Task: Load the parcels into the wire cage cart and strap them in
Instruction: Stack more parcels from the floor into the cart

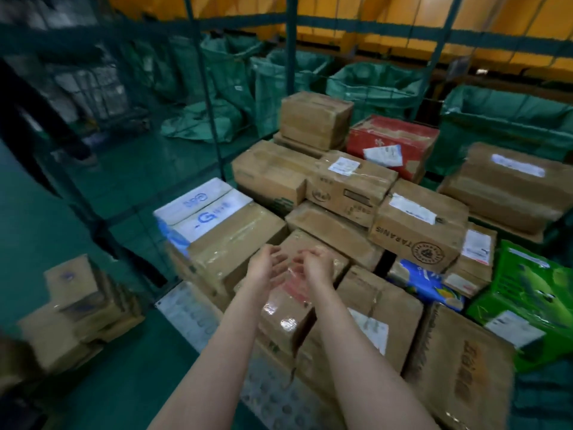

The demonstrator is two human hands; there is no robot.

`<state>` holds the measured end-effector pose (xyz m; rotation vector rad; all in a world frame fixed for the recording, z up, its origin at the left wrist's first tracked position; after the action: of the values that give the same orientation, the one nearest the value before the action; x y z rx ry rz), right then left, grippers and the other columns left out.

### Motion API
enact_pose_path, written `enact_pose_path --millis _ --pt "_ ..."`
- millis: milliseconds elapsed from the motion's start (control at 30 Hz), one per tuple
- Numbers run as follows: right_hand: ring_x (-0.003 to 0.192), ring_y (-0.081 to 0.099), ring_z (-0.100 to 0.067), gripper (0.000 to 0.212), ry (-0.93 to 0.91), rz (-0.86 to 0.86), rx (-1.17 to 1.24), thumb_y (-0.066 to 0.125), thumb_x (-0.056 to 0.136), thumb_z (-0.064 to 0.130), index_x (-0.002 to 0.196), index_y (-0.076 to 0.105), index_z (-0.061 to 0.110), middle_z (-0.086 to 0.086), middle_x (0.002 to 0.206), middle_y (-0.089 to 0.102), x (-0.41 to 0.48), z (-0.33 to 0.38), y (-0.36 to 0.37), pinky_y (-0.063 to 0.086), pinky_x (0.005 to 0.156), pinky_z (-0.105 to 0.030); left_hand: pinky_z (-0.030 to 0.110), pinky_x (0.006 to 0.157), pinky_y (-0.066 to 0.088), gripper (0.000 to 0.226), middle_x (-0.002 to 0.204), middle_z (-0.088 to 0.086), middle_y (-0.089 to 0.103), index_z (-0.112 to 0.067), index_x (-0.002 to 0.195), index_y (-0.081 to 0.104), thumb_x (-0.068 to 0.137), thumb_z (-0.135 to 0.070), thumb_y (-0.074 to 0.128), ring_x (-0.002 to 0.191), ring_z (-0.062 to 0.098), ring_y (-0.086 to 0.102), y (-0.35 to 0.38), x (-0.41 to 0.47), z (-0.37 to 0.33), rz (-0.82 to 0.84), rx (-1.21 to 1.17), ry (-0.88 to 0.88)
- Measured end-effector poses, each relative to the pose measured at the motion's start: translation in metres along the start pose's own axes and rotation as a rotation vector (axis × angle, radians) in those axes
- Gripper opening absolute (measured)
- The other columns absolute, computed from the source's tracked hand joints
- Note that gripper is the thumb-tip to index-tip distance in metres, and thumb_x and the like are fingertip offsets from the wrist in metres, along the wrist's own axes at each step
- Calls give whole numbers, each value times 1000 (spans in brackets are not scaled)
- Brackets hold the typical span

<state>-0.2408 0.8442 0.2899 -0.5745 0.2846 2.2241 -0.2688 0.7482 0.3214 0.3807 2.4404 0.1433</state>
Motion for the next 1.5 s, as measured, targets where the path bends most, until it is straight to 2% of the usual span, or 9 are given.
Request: enact_pose_path --millis 133,367,433,533,667,900,1067,1400,1500 --pt "51 50 -16 26 10 90 -33 44 91 -1 72 55 13 -7 65 58 -38 -25 58 37 39 -15 25 58 36 20 97 3 60 -19 84 53 96 -23 38 72 12 53 -74 -13 -3 -63 -57 -3" --pt "49 48 -18 20 15 122 -138 51 87 6 71 60 14 -6 61 60 -84 -81 120 35 46 -24 25 56 35 22 72 -1 53 -15 86 52 98 -25 37 59 12 44 -167 -31 7 -146 -156 -4" --pt "49 50 -18 18 5 147 -209 52 83 9 69 63 13 -4 59 61 -94 -94 143 39 52 -26 27 61 37 22 76 -1 56 -15 95 54 99 -27 36 65 13 50 -197 -37 5 -182 -156 5" --pt "37 44 -12 29 18 203 -215 51 87 2 61 54 13 -1 47 53 -117 -95 174 34 37 -15 29 70 39 19 88 1 60 -15 102 54 97 -23 37 75 16 54 -241 -46 -2 -241 -186 15" --pt "47 43 -16 26 46 325 -305 48 93 8 67 50 15 -4 62 53 -142 -113 227 33 46 -21 32 83 39 19 97 1 60 -16 99 55 97 -23 38 83 17 55 -303 -57 -1 -324 -253 37" --pt "47 48 -13 23 86 504 -445 47 94 10 73 51 17 -2 65 56 -166 -146 308 36 47 -19 38 95 38 19 111 4 60 -15 107 52 98 -22 37 100 23 52 -390 -60 11 -502 -379 -15" --pt "51 50 -14 21 123 577 -552 46 93 11 74 53 18 -1 68 59 -167 -165 366 39 48 -21 38 95 38 24 108 3 60 -18 88 56 98 -24 34 100 23 53 -445 -46 7 -622 -431 -31" --pt "52 50 -13 15 156 744 -744 43 95 9 93 57 12 0 70 59 -168 -179 502 41 51 -23 39 99 36 28 113 3 59 -15 116 52 100 -25 31 117 25 52 -551 -12 -26 -775 -544 -36" --pt "53 52 -13 16 176 767 -820 43 95 10 93 59 12 0 70 60 -168 -195 529 42 53 -24 38 94 38 32 123 5 60 -14 124 53 98 -24 37 110 25 54 -579 -5 -13 -818 -607 -81"
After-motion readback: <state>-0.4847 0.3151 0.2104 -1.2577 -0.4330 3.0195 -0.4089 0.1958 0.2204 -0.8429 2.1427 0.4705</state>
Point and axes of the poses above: each hand's wrist, its own x-axis towards the middle knuckle, its own y-axis out of the palm, z = x × y, the point moved 2 cm from there along x, towards the middle knuckle
